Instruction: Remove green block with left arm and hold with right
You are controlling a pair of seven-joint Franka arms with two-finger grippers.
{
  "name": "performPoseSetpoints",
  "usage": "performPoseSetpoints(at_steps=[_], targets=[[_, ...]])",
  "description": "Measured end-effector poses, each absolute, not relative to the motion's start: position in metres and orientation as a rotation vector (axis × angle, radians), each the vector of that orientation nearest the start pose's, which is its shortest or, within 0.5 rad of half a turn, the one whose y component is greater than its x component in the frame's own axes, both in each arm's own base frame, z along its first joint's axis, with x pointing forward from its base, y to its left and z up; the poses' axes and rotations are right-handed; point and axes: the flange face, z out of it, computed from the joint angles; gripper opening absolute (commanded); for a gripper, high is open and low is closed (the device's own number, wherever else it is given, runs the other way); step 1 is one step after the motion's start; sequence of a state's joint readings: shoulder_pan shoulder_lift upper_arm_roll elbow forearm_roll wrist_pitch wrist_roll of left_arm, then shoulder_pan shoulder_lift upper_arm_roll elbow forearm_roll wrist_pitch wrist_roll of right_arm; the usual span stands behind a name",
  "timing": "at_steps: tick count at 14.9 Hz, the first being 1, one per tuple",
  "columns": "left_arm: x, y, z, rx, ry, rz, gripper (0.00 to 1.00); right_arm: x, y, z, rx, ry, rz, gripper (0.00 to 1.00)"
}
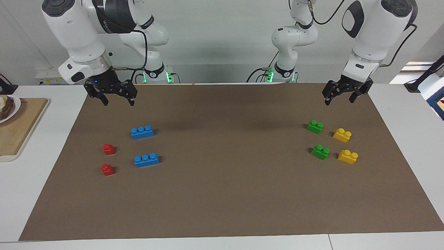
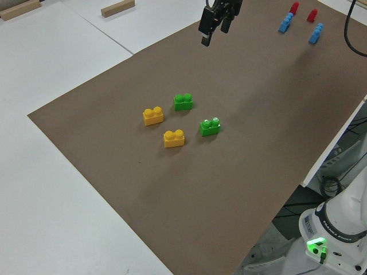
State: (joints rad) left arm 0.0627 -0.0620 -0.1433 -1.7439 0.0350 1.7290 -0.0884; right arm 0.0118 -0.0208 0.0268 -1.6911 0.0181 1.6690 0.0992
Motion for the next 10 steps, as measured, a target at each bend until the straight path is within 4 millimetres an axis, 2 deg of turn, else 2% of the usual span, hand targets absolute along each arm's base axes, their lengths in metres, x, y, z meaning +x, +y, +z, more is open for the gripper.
performPoseSetpoints(at_steps=[10], targets=[[0.5453, -0.0360, 0.5903, -3.144, -0.044, -0.074, 1.00, 0.5533, 0.0231, 0.5871, -3.127, 0.017, 0.008, 1.00]])
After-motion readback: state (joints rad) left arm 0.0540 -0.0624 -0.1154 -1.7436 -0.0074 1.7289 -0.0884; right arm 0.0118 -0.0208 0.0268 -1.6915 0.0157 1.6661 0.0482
